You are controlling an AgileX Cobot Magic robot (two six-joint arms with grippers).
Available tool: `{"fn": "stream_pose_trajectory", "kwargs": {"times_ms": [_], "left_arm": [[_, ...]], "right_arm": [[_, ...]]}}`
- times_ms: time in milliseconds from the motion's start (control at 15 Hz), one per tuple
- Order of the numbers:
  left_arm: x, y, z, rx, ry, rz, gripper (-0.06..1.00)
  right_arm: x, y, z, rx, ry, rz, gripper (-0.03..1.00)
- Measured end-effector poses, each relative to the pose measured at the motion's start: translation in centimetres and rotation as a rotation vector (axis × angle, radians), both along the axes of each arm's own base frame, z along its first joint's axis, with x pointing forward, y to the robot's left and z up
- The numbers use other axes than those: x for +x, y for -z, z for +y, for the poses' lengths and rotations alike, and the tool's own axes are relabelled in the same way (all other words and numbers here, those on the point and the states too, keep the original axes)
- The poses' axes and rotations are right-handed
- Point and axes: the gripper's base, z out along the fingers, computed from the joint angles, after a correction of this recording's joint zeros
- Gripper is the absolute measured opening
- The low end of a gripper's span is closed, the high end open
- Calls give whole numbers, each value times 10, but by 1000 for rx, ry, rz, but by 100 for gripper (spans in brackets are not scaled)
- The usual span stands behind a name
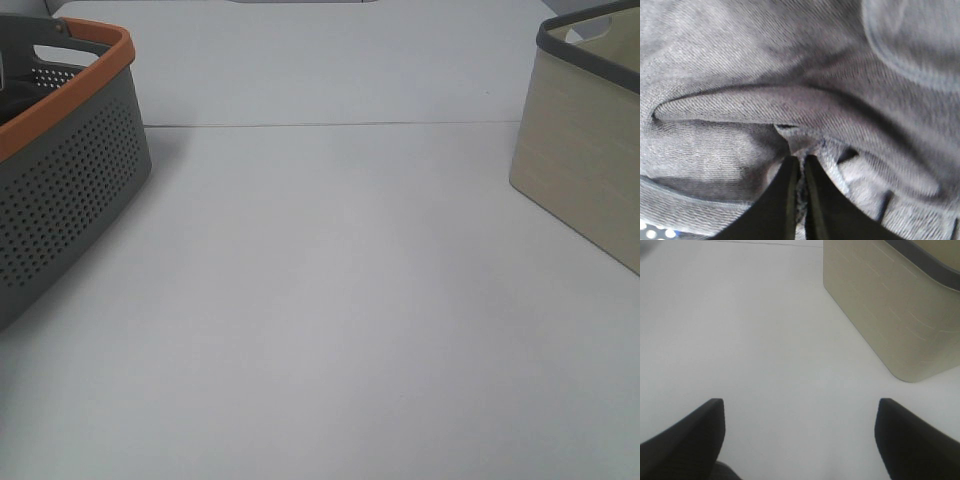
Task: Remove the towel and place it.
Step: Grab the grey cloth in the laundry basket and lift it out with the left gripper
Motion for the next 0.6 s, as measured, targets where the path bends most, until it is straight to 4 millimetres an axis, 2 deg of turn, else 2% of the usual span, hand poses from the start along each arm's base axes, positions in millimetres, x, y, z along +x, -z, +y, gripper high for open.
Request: {"fn": "stream_pose_trajectory", "kwargs": {"times_ms": [400, 600], "left_arm": [[1, 0, -3, -83, -173, -14, 0], [0, -16, -3, -119, -285, -45, 0]], "right_arm": [[0, 0, 0, 0, 0, 0, 73], [0, 0, 0, 0, 0, 0, 73]]}}
